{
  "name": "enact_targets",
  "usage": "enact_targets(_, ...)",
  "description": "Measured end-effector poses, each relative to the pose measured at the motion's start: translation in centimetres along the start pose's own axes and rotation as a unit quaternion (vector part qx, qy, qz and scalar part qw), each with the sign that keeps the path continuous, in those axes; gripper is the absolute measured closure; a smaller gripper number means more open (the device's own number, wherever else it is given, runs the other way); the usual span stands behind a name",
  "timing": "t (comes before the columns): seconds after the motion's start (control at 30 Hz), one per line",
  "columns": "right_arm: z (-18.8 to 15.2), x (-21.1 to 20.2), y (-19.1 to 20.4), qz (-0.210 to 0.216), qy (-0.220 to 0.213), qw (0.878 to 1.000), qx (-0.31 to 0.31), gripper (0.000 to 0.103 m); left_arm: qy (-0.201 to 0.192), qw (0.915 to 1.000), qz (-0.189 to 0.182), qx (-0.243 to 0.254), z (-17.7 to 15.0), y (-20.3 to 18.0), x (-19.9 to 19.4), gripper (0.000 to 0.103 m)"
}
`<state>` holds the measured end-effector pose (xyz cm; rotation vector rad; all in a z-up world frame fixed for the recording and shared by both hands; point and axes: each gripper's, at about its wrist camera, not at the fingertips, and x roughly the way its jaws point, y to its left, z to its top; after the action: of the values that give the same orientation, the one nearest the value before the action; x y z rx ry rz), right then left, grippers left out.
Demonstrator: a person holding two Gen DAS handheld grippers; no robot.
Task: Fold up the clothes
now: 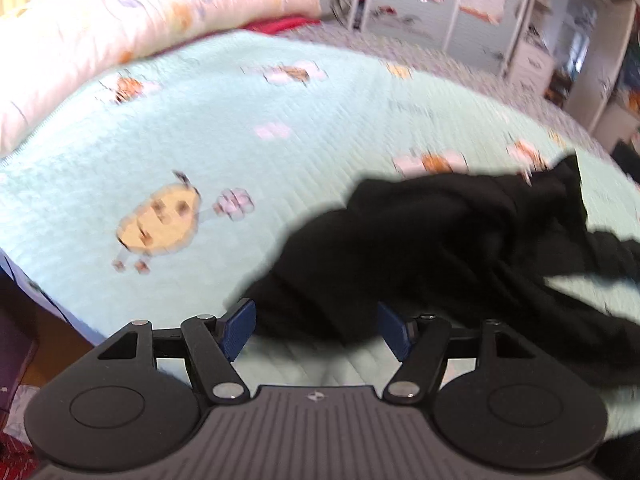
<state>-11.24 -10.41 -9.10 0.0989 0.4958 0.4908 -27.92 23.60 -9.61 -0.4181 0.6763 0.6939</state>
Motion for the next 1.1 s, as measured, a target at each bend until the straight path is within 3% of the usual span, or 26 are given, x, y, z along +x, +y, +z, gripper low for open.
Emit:
enact_targets(0.13, -0.3, 0.8, 3.7, 0.026, 0.019, 0.999, -0.034, 0.028, -0.053, 0.9985, -0.009, -0.004, 2.9, 1.0, -1.1, 0.032)
enact_targets(0.23, -1.3, 1.2, 5.1, 0.033, 0.040, 0.998, -0.042, 0.028, -0.071, 0.9974, -0.006, 0.009, 5.9, 0.3, 0.5, 0.023)
enact_targets(0.27, -1.6, 1.3, 5.4, 0.032, 0.048, 0.997, -0.046, 0.028, -0.059, 0.9981, -0.011, 0.016, 6.8, 0.0, 2.1, 0.020)
enact_targets(0.37, -1.9, 1.8, 5.6, 0.023, 0.068, 0.996, -0.045, 0.028, 0.037, 0.9990, -0.025, -0.009, 7.9, -1.2, 8.5, 0.022)
enact_targets(0.43, -1.9, 2.0, 5.4, 0.015, 0.075, 0.996, -0.039, 0.028, 0.082, 0.9956, -0.042, -0.015, 7.9, -2.3, 11.7, 0.034)
enact_targets(0.5, -1.8, 2.3, 5.1, 0.003, 0.076, 0.996, -0.037, 0.028, 0.091, 0.9935, -0.067, -0.002, 7.1, -4.2, 12.7, 0.067)
enact_targets(0.57, -1.7, 2.5, 4.7, -0.009, 0.077, 0.996, -0.034, 0.028, 0.057, 0.9946, -0.079, 0.036, 5.8, -6.7, 10.6, 0.094)
enact_targets(0.63, -1.6, 2.7, 4.2, -0.020, 0.080, 0.996, -0.023, 0.028, 0.003, 0.9909, -0.085, 0.104, 3.7, -9.0, 7.1, 0.103)
enact_targets(0.67, -1.5, 2.8, 3.9, -0.024, 0.081, 0.996, -0.015, 0.028, -0.025, 0.9850, -0.091, 0.144, 2.5, -10.2, 5.2, 0.103)
enact_targets(0.73, -1.2, 2.8, 3.2, -0.026, 0.083, 0.996, 0.004, 0.028, -0.065, 0.9606, -0.111, 0.246, -1.3, -12.6, 2.0, 0.103)
enact_targets(0.8, -0.9, 2.7, 3.1, -0.022, 0.079, 0.997, 0.016, 0.028, -0.050, 0.9404, -0.125, 0.313, -5.2, -14.1, 1.1, 0.103)
enact_targets(0.83, -0.7, 2.7, 3.1, -0.019, 0.075, 0.997, 0.020, 0.028, -0.028, 0.9399, -0.127, 0.316, -6.7, -14.1, 1.4, 0.103)
enact_targets(0.9, -0.3, 2.5, 3.7, -0.009, 0.069, 0.997, 0.015, 0.028, -0.014, 0.9494, -0.132, 0.285, -7.5, -13.2, 1.0, 0.103)
enact_targets(1.0, -0.1, 2.2, 5.5, 0.007, 0.059, 0.998, -0.006, 0.028, -0.067, 0.9680, -0.128, 0.205, -3.9, -10.7, -1.1, 0.091)
enact_targets(1.03, -0.1, 2.1, 5.9, 0.009, 0.056, 0.998, -0.013, 0.028, -0.084, 0.9731, -0.115, 0.181, -2.3, -9.9, -1.3, 0.081)
enact_targets(1.07, -0.2, 2.1, 6.2, 0.011, 0.055, 0.998, -0.018, 0.028, -0.094, 0.9760, -0.102, 0.168, -0.8, -9.3, -1.2, 0.051)
enact_targets(1.1, -0.2, 2.2, 6.4, 0.011, 0.056, 0.998, -0.018, 0.028, -0.103, 0.9783, -0.087, 0.158, 0.6, -8.8, -0.7, 0.034)
